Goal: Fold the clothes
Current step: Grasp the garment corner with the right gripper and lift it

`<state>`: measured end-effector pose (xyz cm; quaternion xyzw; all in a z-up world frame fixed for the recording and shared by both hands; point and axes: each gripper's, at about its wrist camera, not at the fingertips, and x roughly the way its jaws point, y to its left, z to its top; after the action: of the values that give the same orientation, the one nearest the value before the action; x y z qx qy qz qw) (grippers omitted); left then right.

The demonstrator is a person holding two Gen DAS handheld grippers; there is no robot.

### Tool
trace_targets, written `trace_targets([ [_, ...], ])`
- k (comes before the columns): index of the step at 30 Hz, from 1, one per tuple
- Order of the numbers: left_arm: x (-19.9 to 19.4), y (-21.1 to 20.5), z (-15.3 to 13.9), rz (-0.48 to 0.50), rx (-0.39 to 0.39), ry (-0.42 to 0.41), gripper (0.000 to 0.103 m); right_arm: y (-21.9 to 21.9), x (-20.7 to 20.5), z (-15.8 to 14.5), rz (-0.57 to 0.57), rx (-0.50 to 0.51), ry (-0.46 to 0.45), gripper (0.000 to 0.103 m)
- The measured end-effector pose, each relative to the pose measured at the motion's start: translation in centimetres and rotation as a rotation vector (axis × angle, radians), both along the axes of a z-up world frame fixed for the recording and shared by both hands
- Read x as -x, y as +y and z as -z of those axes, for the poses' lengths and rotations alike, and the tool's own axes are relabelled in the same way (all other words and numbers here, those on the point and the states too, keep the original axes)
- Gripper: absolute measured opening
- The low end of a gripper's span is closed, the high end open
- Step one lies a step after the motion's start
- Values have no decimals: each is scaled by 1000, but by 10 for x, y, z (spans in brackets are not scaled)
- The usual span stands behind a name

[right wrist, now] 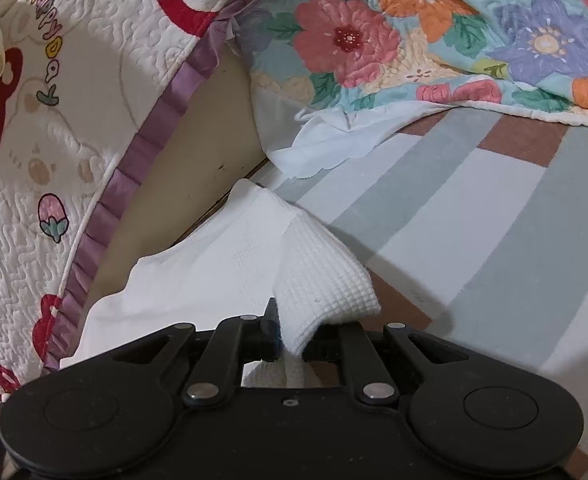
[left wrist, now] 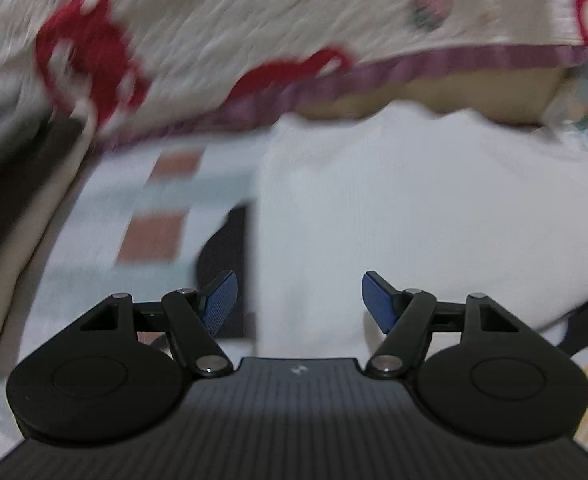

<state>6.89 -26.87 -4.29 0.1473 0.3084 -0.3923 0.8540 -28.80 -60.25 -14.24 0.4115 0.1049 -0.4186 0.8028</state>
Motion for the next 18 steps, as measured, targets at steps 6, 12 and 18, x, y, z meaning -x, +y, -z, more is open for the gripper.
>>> trace_targets([
  [6, 53, -101, 7, 297, 40, 149, 67, 2, 1, 0, 4, 9, -4, 9],
  [12, 56, -137, 42, 335, -38, 276, 74, 6, -7, -28, -77, 99, 9, 9],
  [18, 46, -133, 39, 339, -36, 330, 74, 8, -30, -72, -174, 149, -61, 10],
])
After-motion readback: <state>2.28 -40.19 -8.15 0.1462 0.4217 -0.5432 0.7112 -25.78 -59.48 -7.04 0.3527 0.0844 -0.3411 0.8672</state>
